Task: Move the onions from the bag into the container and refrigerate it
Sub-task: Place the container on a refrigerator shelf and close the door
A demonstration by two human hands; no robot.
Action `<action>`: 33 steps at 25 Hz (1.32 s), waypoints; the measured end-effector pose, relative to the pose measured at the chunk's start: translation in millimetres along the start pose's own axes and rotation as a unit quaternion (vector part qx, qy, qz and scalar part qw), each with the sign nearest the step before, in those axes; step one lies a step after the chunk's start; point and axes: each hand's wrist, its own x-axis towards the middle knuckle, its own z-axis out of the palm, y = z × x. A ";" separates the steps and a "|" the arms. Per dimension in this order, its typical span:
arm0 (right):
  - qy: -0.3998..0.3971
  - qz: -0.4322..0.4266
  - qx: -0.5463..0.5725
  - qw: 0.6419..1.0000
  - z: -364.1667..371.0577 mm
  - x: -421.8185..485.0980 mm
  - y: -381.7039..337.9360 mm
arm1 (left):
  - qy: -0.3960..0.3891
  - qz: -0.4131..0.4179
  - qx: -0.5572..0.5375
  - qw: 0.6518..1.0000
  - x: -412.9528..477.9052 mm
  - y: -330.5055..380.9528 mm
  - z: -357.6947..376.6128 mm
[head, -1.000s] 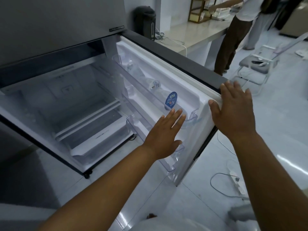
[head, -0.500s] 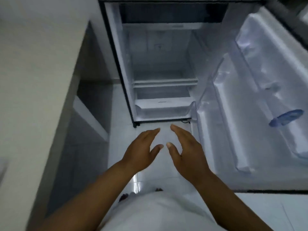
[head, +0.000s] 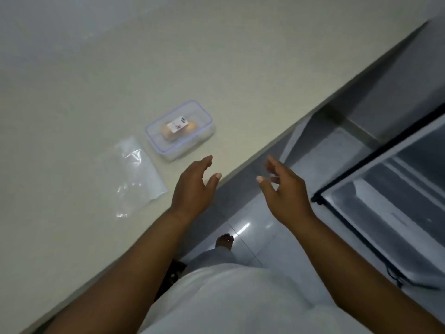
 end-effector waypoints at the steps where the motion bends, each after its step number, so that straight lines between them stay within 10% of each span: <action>1: -0.017 -0.010 0.004 1.000 14.2 25.2 -10.9 | 0.031 -0.024 0.004 0.999 10.4 -14.2 -14.1; 13: -0.107 0.045 -0.163 0.980 134.6 254.0 -65.3 | 0.072 -0.365 -0.105 0.922 114.0 -132.0 -58.2; 23: -0.092 0.072 -0.023 0.993 113.7 235.6 -39.0 | 0.122 -0.320 -0.197 0.919 121.6 -106.5 -45.1; 33: 0.107 0.150 0.097 0.978 -12.3 101.4 45.0 | -0.094 -0.182 -0.219 0.954 103.4 9.6 29.4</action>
